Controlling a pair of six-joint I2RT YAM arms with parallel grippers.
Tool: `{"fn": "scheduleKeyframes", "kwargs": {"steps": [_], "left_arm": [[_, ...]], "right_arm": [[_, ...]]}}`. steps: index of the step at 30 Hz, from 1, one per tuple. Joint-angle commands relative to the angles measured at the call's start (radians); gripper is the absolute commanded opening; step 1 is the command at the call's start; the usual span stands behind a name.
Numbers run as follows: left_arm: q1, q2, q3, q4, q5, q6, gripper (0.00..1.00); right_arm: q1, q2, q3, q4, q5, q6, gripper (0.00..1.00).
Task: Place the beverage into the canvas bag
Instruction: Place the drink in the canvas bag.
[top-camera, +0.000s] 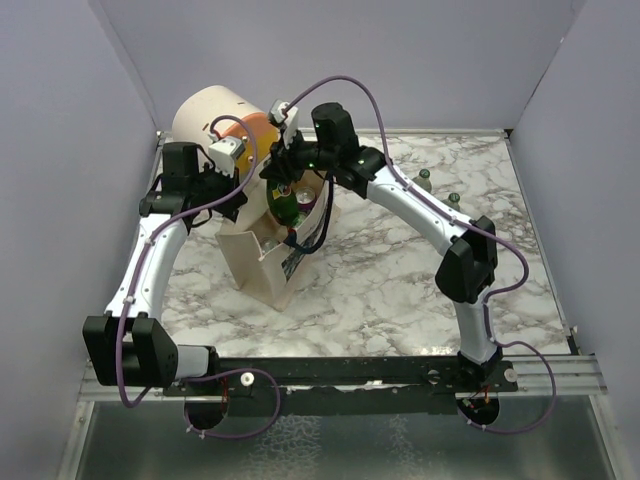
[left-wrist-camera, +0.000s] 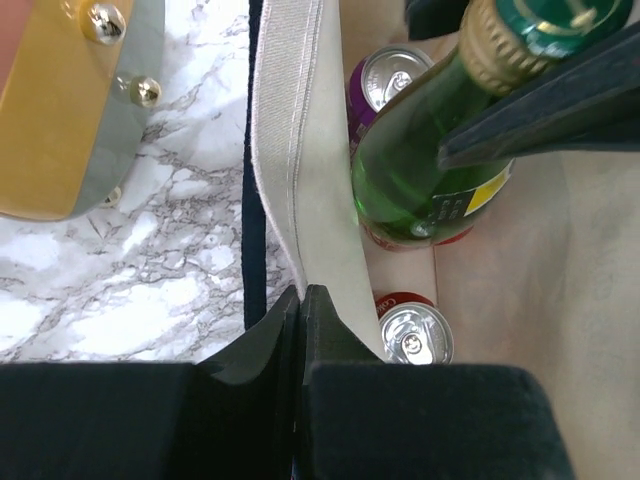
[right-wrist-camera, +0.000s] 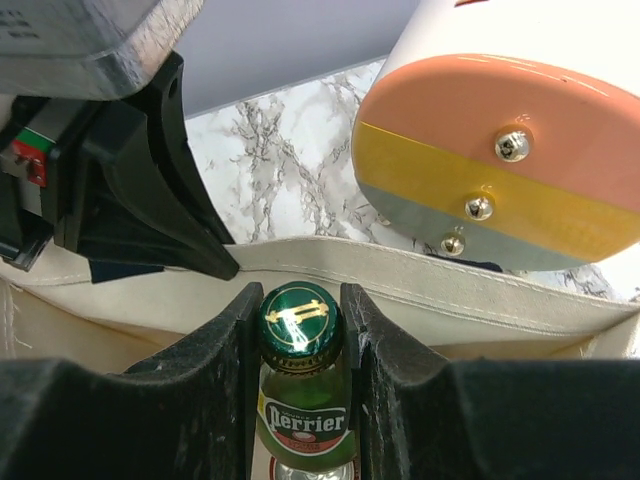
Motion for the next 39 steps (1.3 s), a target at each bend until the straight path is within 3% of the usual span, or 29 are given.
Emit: {"fn": "scheduleKeyframes", "kwargs": {"steps": [1,7,11,21,27,33,39], "left_arm": [[0.002,0.004,0.057,0.018,0.005,0.022,0.0],[0.002,-0.002,0.08,0.021,0.124,0.007,0.06],[0.002,-0.018,0.055,0.01,0.117,0.024,0.09],[0.002,-0.042,0.039,0.017,0.072,0.0,0.29],[0.002,-0.054,0.057,0.013,0.071,-0.003,0.29],[0.002,-0.062,0.056,0.006,0.066,-0.018,0.37],[0.002,-0.06,0.055,0.009,0.05,-0.035,0.39]], "right_arm": [[0.008,-0.101,-0.025,0.197,-0.055,0.017,0.01],[0.008,-0.134,-0.083,0.262,-0.058,0.046,0.01],[0.007,-0.147,-0.093,0.277,-0.061,0.059,0.01],[0.008,-0.17,-0.089,0.311,-0.055,0.057,0.01],[0.008,-0.182,-0.115,0.356,-0.057,0.065,0.01],[0.008,-0.171,-0.134,0.426,-0.049,0.073,0.01],[0.009,-0.145,-0.136,0.479,-0.047,0.077,0.01]]}}
